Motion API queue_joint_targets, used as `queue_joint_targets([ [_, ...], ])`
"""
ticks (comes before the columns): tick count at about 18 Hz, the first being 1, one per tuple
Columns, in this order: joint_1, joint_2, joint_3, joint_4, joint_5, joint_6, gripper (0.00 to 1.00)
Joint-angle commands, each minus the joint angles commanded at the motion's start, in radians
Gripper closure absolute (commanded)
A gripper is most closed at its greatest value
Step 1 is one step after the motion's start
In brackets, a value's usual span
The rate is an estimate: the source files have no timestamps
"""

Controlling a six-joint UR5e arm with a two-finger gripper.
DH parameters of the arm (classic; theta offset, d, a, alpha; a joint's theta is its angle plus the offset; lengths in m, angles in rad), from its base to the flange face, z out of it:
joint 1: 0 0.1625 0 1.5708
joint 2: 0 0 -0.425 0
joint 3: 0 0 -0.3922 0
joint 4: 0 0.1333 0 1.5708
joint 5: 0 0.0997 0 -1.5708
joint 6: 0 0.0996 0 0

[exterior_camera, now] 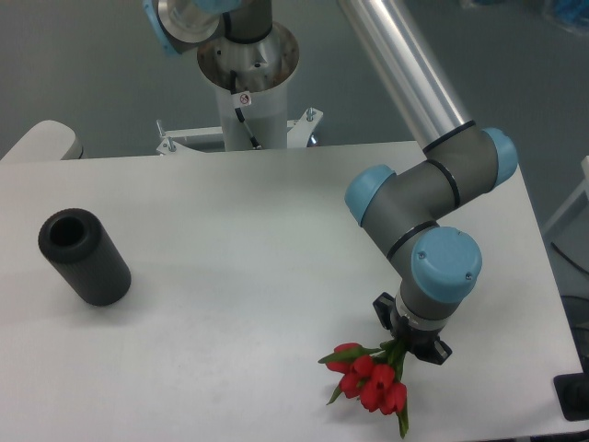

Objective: Insert the flowers into the vase
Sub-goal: 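Carry the red tulips in the gripper toward the black vase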

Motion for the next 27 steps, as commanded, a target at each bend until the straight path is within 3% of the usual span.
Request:
queue_joint_targets([
  [8, -0.043, 0.011, -0.012, -0.005, -0.005, -0.02, 1.0],
  [13, -0.048, 0.057, -0.101, 0.017, -0.132, -0.07, 1.0],
  [14, -0.048, 0.077, -0.138, 0.055, -0.162, -0.084, 1.0],
  [17, -0.057, 0.13, -0.219, 0.086, -0.221, -0.087, 1.0],
  [24, -0.193, 0.199, -0.242, 0.089, -0.273, -0.28, 1.0],
  [27, -0.233, 0.232, -0.242, 0.089, -0.374, -0.351, 1.0],
])
